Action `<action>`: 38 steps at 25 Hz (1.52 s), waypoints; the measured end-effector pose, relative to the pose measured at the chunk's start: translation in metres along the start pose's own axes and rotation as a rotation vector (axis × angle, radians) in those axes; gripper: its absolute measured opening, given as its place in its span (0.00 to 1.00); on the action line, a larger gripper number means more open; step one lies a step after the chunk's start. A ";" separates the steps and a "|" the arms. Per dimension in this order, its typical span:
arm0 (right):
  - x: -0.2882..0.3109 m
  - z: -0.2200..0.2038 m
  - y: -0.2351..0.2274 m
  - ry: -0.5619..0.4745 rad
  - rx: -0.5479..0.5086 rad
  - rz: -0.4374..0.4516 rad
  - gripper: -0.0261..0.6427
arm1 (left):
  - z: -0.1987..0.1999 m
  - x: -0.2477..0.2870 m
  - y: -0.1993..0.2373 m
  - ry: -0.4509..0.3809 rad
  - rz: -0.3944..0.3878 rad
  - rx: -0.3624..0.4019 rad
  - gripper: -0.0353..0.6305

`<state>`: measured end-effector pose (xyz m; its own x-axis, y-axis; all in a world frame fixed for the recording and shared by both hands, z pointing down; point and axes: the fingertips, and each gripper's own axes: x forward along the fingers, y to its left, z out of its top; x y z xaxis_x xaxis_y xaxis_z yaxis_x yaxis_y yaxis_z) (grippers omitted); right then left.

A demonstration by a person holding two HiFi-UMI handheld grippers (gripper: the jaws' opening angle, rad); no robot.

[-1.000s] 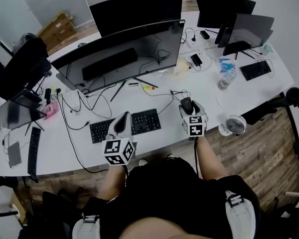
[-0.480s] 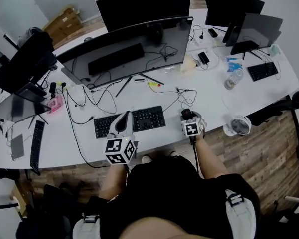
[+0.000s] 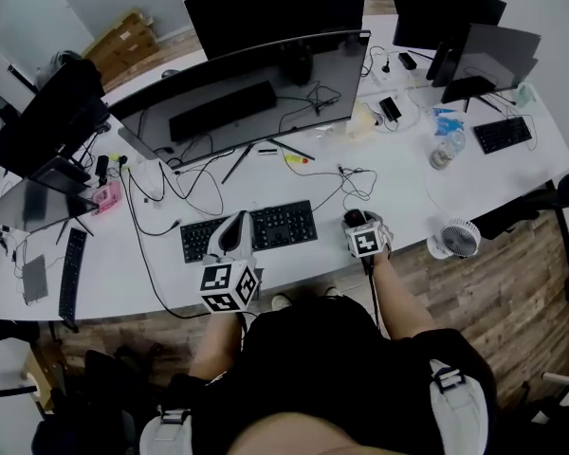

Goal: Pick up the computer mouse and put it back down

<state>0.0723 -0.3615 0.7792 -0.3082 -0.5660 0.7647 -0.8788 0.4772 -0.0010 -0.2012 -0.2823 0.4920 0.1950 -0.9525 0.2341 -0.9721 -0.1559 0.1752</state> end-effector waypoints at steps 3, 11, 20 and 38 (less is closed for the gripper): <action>-0.033 0.042 -0.006 -0.131 0.012 -0.037 0.44 | 0.001 0.002 -0.002 -0.002 -0.009 -0.003 0.13; -0.180 0.195 -0.016 -0.715 0.016 -0.153 0.03 | 0.007 0.010 -0.008 -0.028 -0.036 -0.002 0.13; -0.302 0.256 -0.006 -1.005 0.030 -0.145 0.03 | 0.028 0.010 -0.009 -0.089 -0.040 0.003 0.13; -0.292 0.256 0.021 -0.968 0.030 -0.105 0.03 | 0.044 0.005 0.000 -0.117 -0.045 0.018 0.13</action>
<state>0.0504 -0.3579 0.3906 -0.3824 -0.9187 -0.0983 -0.9236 0.3833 0.0106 -0.2063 -0.2983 0.4515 0.2232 -0.9682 0.1127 -0.9650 -0.2032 0.1658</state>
